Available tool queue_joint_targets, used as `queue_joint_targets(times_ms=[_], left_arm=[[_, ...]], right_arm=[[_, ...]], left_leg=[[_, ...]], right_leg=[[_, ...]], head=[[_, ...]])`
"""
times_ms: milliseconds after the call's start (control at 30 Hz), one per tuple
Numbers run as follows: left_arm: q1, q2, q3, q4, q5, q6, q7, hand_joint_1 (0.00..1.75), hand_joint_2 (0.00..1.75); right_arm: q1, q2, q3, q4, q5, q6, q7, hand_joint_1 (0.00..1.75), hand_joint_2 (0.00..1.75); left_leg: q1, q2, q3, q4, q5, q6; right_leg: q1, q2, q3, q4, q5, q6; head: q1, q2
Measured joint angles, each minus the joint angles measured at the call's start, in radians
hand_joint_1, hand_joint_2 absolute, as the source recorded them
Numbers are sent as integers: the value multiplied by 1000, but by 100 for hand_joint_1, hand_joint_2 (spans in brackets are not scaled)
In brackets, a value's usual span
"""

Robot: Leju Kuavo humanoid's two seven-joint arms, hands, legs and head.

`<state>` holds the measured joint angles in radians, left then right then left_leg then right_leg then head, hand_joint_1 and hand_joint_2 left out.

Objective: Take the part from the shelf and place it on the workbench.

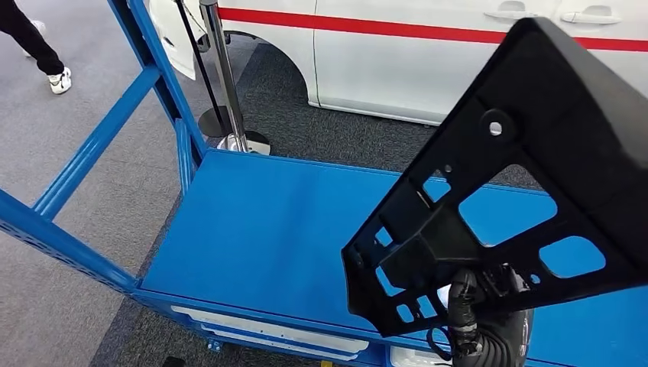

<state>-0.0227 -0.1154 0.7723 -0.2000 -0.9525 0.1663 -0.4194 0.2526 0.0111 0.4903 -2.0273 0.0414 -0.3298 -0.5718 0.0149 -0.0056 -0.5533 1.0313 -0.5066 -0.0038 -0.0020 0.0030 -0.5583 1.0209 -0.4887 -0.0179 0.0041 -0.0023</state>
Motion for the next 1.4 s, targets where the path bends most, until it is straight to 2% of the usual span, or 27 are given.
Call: queue_joint_targets(times_ms=[67, 133, 167, 200, 233, 300, 367, 467, 500, 533, 600, 667, 700, 733, 800, 867, 900, 967, 1033, 1067, 1133, 1167, 1200, 1233, 1267, 1333, 1400], left_arm=[[0, -2, 9, 0, 1, 7, 5, 0, 0], [0, -3, 15, 0, -3, 10, 6, 0, 0], [0, -3, 19, 0, -4, 11, 5, 0, 0], [1, -3, 23, 0, -5, 12, 6, 0, 0], [1, -3, 26, 0, -5, 12, 6, 0, 0], [-1, -3, 29, 0, -5, 13, 6, 0, 0], [-2, -3, 32, 0, -5, 14, 6, 0, 0], [-2, -5, 35, 0, -6, 14, 6, 0, 0], [-2, -7, 36, 0, -6, 14, 6, 0, 0], [-2, -8, 37, 0, -6, 14, 6, 0, 0], [-4, -10, 42, 0, -6, 13, 6, 0, 0], [-4, -10, 48, 0, -6, 13, 6, 0, 0], [-4, -10, 50, 0, -6, 13, 7, 0, 0], [-4, -11, 52, 0, -6, 13, 8, 0, 0], [-4, -13, 53, 0, -6, 11, 9, 0, 0], [-4, -16, 53, 0, -6, 11, 9, 0, 0], [-4, -16, 53, 0, -7, 11, 9, 0, 0], [-3, -17, 53, 0, -7, 11, 9, 0, 0], [-2, -17, 53, 0, -7, 11, 9, 0, 0], [-1, -17, 54, 0, -7, 11, 9, 0, 0], [-1, -18, 54, 0, -7, 11, 9, 0, 0], [-1, -19, 54, 0, -7, 11, 9, 0, 0], [-2, -19, 54, 0, -6, 11, 9, 0, 0], [-2, -19, 54, 0, -6, 11, 9, 0, 0], [-2, -18, 54, 0, -6, 11, 10, 0, 0], [-4, -18, 54, 0, -5, 11, 10, 0, 0], [-7, -18, 54, -1, -6, 11, 9, 0, 0]], right_arm=[[13, 7, -13, 1, -9, -16, -4, 175, 175], [25, 10, -23, 5, -16, -19, -8, 175, 175], [31, 10, -27, 10, -18, -19, -10, 175, 175], [38, 10, -31, 14, -20, -18, -10, 175, 175], [43, 10, -35, 19, -21, -18, -10, 175, 175], [52, 11, -40, 28, -21, -18, -12, 175, 175], [58, 12, -44, 33, -21, -18, -16, 175, 175], [67, 13, -49, 37, -23, -18, -20, 175, 175], [69, 13, -51, 38, -23, -18, -20, 175, 175], [71, 13, -54, 38, -24, -18, -21, 175, 175], [74, 13, -60, 38, -24, -16, -22, 175, 175], [76, 13, -65, 39, -25, -15, -23, 175, 175], [76, 13, -66, 40, -25, -14, -24, 175, 175], [77, 13, -68, 40, -26, -13, -24, 175, 175], [77, 13, -68, 41, -27, -12, -25, 175, 175], [77, 14, -68, 41, -27, -11, -26, 175, 175], [77, 14, -68, 41, -27, -11, -26, 175, 175], [79, 15, -69, 41, -27, -11, -27, 175, 175], [78, 17, -69, 41, -27, -10, -28, 175, 175], [78, 19, -69, 41, -27, -10, -28, 175, 175], [79, 21, -69, 41, -27, -10, -28, 175, 175], [79, 21, -69, 41, -27, -10, -27, 175, 175], [79, 21, -70, 41, -27, -10, -27, 175, 175], [79, 21, -70, 41, -27, -10, -27, 175, 175], [79, 21, -70, 41, -27, -10, -27, 175, 175], [79, 21, -70, 41, -27, -10, -28, 175, 175], [79, 22, -70, 41, -26, -9, -28, 175, 175]], left_leg=[[1, 1, -28, 72, -54, -8], [2, 1, -80, 193, -119, -15], [2, 1, -97, 235, -132, -18], [2, 1, -98, 245, -127, -19], [3, 1, -82, 216, -103, -20], [4, 1, -17, 90, -43, -17], [1, 0, 22, 6, -13, -7], [-2, 0, 18, -6, 1, 11], [0, 2, 15, -9, 9, 19], [2, 4, 9, -13, 17, 27], [4, 7, -9, -16, 33, 38], [4, 11, -32, -14, 49, 39], [4, 12, -43, -14, 57, 37], [4, 13, -54, -13, 64, 34], [4, 13, -70, -11, 79, 27], [3, 11, -79, -10, 93, 15], [3, 10, -79, -11, 100, 9], [3, 9, -81, -17, 115, -5], [5, 8, -96, 2, 86, -15], [6, 8, -109, 35, 45, -17], [7, 8, -137, 149, -57, -20], [7, 8, -146, 211, -87, -22], [7, 8, -144, 255, -91, -22], [6, 8, -129, 268, -75, -21], [6, 8, -94, 242, -47, -17], [1, 8, 12, 109, -20, -4], [-6, 8, 91, -9, -37, 7]], right_leg=[[-6, -4, 5, -13, 10, -9], [-5, -6, 0, -11, 12, -13], [-4, -7, -4, -7, 12, -13], [-4, -7, -8, -3, 12, -13], [-4, -7, -13, 2, 12, -13], [-3, -6, -22, 14, 11, -10], [0, -4, -31, 24, 11, -1], [-1, -3, -38, 28, 18, 18], [-2, -3, -40, 34, 9, 25], [-3, -2, -48, 54, -16, 31], [-8, -2, -79, 149, -102, 42], [-12, -2, -106, 258, -165, 50], [-14, -2, -102, 279, -167, 53], [-15, -3, -79, 264, -148, 54], [-18, -2, 14, 140, -96, 51], [-14, 0, 96, 12, -77, 42], [-11, 1, 113, -19, -79, 37], [-8, 2, 105, -26, -68, 22], [-10, -2, 85, -30, -47, 1], [-11, -4, 71, -32, -34, -9], [-6, -7, 42, -27, -12, -20], [-3, -8, 26, -23, -3, -21], [0, -9, 9, -18, 6, -22], [3, -10, -8, -12, 14, -22], [5, -10, -24, -4, 21, -21], [10, -10, -50, 12, 32, -18], [10, -12, -62, 21, 43, -9]], head=[[-1, 0], [-1, 0], [-1, 0], [-1, 0], [-1, 0], [-1, 0], [0, 0], [0, 0], [0, 0], [0, 0], [0, 0], [1, 0], [0, 0], [0, 0], [0, 0], [0, 0], [0, 0], [0, 0], [0, 0], [0, 0], [0, 0], [0, 0], [0, 0], [0, 0], [0, 0], [0, 0], [0, 0]])
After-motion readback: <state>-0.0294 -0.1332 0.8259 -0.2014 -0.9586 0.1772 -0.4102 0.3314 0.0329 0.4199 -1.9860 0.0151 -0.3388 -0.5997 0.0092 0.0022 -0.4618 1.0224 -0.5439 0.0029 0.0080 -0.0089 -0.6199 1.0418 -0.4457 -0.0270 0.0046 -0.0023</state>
